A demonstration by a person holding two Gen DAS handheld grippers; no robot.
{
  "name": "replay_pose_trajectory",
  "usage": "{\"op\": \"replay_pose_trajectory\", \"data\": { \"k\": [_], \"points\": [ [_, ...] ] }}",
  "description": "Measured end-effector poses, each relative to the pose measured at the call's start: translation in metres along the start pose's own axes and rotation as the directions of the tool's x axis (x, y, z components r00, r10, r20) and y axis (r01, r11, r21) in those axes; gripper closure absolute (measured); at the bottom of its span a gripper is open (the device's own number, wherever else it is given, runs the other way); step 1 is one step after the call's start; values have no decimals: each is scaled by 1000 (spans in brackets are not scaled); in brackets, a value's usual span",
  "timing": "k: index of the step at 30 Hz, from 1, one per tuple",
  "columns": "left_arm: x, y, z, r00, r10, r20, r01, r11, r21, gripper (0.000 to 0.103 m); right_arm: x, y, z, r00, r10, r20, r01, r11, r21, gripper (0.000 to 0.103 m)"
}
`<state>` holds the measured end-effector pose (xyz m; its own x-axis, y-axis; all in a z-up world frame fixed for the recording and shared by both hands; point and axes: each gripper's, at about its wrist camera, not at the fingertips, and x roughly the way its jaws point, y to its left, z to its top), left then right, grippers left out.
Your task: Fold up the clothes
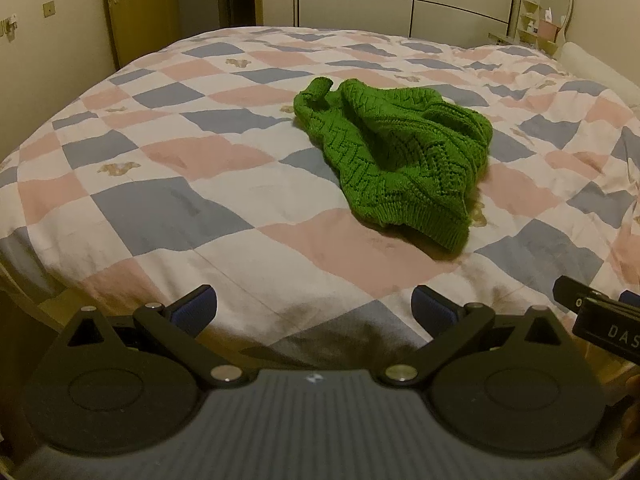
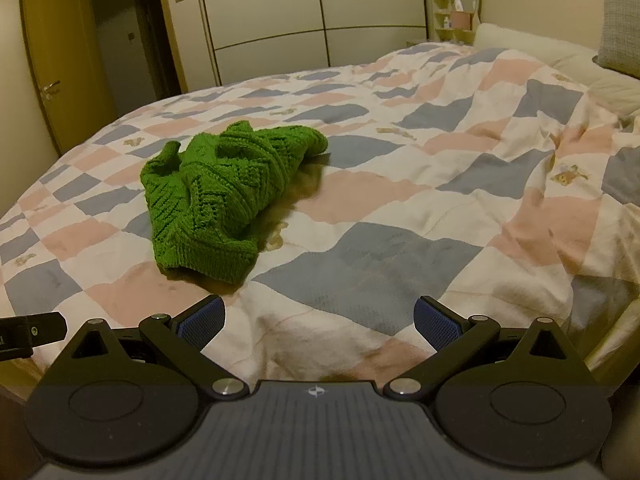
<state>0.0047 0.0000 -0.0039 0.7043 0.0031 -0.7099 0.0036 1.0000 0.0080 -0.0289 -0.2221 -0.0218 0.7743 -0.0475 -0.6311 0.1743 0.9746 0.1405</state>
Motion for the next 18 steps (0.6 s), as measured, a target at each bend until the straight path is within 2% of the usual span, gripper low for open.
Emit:
{"op": "replay_pose_trajectory", "data": {
  "k": [18],
  "points": [
    [10,11,6,1000,2,0,-2,1000,-6,0,10,6,1,1000,2,-23,-2,1000,-18,0]
  ]
}}
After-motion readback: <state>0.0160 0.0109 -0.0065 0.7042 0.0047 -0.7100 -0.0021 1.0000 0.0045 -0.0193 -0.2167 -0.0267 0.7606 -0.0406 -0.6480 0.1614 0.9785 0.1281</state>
